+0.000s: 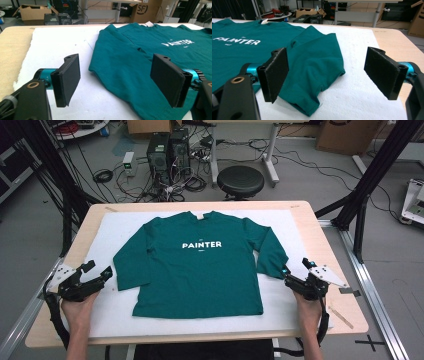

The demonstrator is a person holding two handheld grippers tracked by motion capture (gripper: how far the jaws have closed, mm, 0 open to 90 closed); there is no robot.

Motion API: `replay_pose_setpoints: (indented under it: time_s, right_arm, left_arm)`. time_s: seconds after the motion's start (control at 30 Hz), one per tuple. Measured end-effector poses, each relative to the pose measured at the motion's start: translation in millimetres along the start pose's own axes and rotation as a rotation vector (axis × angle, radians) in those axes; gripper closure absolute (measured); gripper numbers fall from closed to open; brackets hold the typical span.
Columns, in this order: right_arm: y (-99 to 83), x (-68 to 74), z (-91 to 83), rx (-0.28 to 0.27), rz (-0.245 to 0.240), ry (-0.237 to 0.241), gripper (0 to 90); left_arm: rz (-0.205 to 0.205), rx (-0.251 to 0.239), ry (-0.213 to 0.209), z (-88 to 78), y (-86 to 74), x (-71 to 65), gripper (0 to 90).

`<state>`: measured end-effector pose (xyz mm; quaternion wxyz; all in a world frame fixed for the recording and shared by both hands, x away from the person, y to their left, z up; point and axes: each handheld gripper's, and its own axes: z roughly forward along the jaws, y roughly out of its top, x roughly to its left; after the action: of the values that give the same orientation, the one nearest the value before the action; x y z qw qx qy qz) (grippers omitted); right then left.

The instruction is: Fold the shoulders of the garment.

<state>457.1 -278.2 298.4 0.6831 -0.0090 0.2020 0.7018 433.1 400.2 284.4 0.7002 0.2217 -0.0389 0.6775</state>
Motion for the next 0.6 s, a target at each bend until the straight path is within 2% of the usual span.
replay_pose_setpoints:
  time_s: [0.6]
  right_arm:
    - [0.0,1.0,0.3,0.002,-0.011,0.000,20.1]
  left_arm:
    - [-0.004,0.007,0.006,0.8,0.3,0.1,24.1]
